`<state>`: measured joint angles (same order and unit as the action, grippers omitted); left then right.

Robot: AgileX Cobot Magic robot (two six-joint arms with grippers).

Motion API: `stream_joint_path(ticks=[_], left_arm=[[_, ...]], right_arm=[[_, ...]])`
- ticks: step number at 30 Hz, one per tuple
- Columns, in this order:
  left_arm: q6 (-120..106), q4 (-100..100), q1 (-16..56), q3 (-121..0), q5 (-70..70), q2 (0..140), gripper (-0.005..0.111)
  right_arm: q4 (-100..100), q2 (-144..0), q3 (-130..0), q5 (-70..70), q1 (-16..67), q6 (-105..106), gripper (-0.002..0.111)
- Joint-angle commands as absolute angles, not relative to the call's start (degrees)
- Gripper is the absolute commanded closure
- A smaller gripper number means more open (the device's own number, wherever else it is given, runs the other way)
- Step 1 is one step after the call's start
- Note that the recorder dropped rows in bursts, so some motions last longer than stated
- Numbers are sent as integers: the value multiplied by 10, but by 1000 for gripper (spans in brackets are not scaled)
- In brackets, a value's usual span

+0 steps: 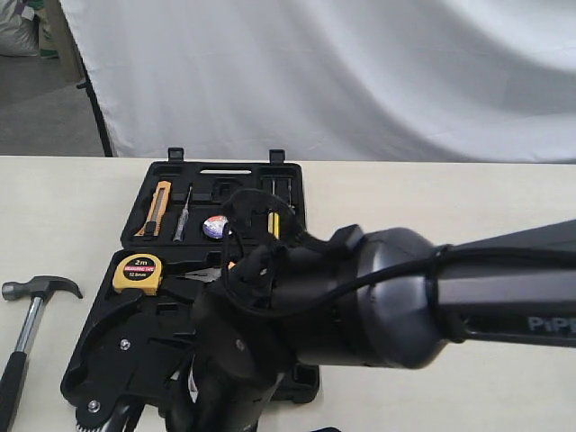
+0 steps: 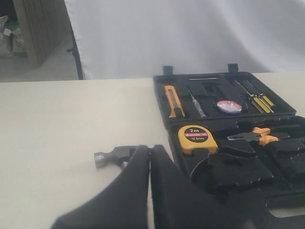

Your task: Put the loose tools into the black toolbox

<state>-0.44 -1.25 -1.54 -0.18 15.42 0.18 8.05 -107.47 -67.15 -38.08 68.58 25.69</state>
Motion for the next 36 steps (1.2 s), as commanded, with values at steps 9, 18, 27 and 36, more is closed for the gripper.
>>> stream_joint_path(ticks=[9, 18, 27, 36], left_arm=[[0, -17, -17, 0, 154, 0, 106], [0, -17, -17, 0, 154, 0, 106], [0, -17, -17, 0, 154, 0, 106], [0, -17, -17, 0, 154, 0, 106]], right_arm=[[46, -1098, -672, -340, 687, 202, 106], [54, -1098, -672, -308, 687, 185, 87], [59, -1099, -672, -318, 687, 154, 35], [60, -1134, -672, -324, 687, 195, 34]])
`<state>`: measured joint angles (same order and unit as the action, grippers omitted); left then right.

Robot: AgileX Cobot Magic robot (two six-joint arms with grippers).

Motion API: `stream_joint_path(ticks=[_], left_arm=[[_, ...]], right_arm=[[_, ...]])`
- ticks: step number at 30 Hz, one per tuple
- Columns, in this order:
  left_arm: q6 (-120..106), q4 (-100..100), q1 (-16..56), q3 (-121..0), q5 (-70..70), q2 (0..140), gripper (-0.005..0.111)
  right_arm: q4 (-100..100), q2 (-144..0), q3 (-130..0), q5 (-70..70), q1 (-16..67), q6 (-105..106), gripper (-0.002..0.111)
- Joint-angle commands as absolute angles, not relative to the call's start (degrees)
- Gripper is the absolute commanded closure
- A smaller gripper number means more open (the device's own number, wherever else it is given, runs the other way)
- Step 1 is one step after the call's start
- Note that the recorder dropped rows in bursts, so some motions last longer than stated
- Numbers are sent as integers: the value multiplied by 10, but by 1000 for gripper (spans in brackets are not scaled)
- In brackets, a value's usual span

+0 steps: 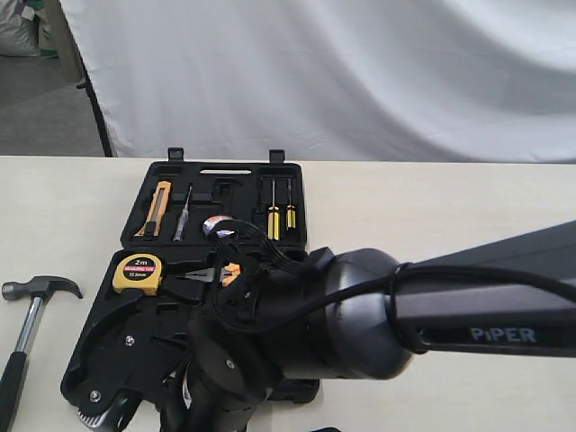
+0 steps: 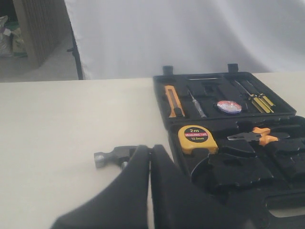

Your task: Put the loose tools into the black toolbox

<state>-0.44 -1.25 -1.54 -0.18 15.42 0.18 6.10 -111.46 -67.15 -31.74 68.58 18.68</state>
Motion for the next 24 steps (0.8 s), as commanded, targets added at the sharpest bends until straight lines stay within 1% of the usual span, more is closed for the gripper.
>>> stream_joint_path(ticks=[1, 4, 6, 7, 9, 11, 13, 16, 20, 24], left_arm=[[0, -17, -17, 0, 154, 0, 106], [0, -17, -17, 0, 154, 0, 106], [0, -17, -17, 0, 154, 0, 106], [0, -17, -17, 0, 154, 0, 106], [0, -17, -17, 0, 154, 0, 106], [0, -17, -17, 0, 154, 0, 106], [0, -17, -17, 0, 154, 0, 106], [0, -17, -17, 0, 154, 0, 106], [0, -17, -17, 0, 154, 0, 106], [0, -17, -17, 0, 154, 0, 106]], right_arm=[[60, -1142, -672, -325, 687, 195, 34], [60, -1171, -672, -324, 687, 212, 35], [60, -1183, -673, -327, 687, 216, 46], [60, -1183, -673, -336, 687, 219, 55], [60, -1183, -673, -346, 687, 219, 87], [61, -1182, -673, -352, 687, 219, 109], [70, -1182, -685, -377, 687, 219, 109], [70, -1182, -735, -467, 687, 220, 109], [70, -1182, -783, -509, 687, 250, 109], [86, -1180, -799, -526, 674, 260, 109]])
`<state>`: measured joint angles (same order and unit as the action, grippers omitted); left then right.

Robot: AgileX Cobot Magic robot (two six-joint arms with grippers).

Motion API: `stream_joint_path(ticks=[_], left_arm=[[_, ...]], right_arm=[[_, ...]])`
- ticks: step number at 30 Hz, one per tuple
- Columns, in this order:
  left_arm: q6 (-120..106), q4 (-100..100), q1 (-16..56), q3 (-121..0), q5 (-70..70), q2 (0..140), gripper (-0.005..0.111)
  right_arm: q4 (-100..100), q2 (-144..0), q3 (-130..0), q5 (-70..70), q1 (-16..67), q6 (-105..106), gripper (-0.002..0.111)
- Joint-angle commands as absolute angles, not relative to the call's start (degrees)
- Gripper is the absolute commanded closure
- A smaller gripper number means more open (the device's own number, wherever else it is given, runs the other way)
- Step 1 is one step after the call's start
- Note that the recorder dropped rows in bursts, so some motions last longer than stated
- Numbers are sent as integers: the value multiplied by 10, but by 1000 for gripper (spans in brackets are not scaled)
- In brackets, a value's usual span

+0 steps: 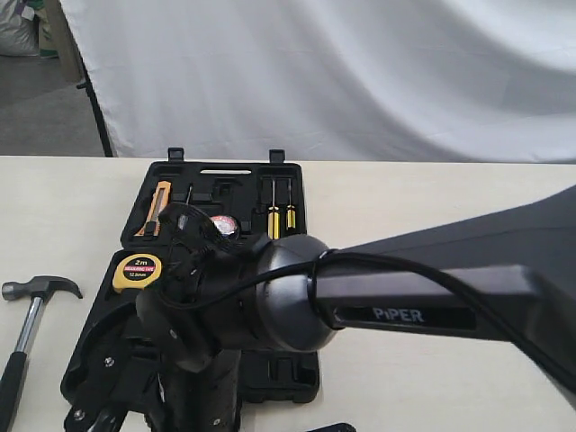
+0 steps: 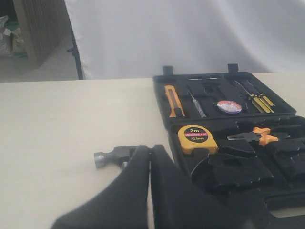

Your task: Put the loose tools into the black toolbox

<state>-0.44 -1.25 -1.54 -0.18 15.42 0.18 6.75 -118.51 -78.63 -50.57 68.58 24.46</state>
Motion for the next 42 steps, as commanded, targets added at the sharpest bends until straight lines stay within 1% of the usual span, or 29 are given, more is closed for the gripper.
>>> stream_joint_path(ticks=[1, 12, 16, 23, 31, 35, 42], left_arm=[[0, -17, -17, 0, 154, 0, 106], [0, -17, -17, 0, 154, 0, 106], [0, -17, -17, 0, 154, 0, 106], [0, -17, -17, 0, 154, 0, 106], [0, -17, -17, 0, 154, 0, 106], [0, -17, -17, 0, 154, 0, 106], [0, -17, -17, 0, 154, 0, 106]], right_arm=[[91, -1179, -799, -529, 670, 266, 109], [98, -1105, -804, -555, 650, 283, 109], [100, -1105, -847, -553, 614, 283, 109], [111, -1197, -981, -545, 559, 280, 109], [83, -1323, -1116, -547, 553, 278, 109], [83, -1345, -1145, -546, 553, 278, 109], [72, -1350, -1145, -534, 547, 278, 109]])
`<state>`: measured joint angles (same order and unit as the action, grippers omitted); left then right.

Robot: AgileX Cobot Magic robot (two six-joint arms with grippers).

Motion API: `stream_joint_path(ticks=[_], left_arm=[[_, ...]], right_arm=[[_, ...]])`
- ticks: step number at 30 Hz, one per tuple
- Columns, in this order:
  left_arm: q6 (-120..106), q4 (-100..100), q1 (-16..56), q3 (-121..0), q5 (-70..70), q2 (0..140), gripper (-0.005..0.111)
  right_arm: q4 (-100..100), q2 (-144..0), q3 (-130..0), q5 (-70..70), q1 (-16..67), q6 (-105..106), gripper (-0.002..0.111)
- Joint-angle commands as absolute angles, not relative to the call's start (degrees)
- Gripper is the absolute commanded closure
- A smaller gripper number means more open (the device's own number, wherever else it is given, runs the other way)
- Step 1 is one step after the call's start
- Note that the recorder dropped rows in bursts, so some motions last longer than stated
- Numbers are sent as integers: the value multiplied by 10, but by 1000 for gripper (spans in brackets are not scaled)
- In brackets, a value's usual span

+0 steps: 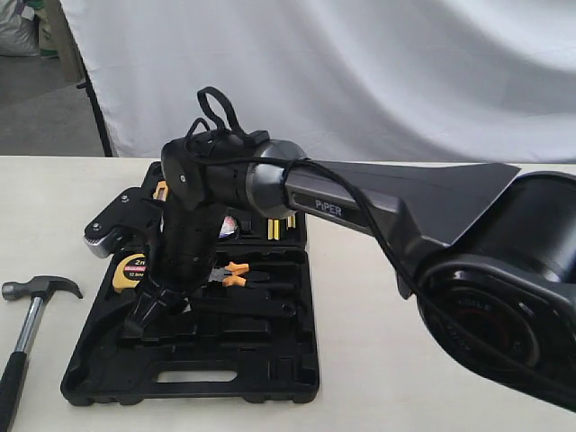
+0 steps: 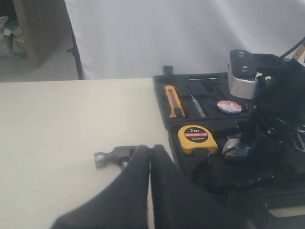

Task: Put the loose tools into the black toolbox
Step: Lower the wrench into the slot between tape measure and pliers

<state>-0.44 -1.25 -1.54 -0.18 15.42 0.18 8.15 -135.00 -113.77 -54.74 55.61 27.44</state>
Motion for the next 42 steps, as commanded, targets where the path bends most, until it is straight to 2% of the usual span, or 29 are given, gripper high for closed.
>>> stream_joint_path(ticks=[1, 23, 31, 42], left_arm=[[0, -17, -17, 0, 154, 0, 106], [0, -17, -17, 0, 154, 0, 106], [0, -19, -17, 0, 154, 0, 106], [0, -19, -17, 0, 154, 0, 106]], right_arm=[[72, -1350, -1145, -531, 547, 278, 109], [67, -1378, -1145, -515, 547, 245, 108], [-32, -1379, -1145, -515, 562, 160, 108], [-46, -1379, -1145, -516, 575, 158, 108]])
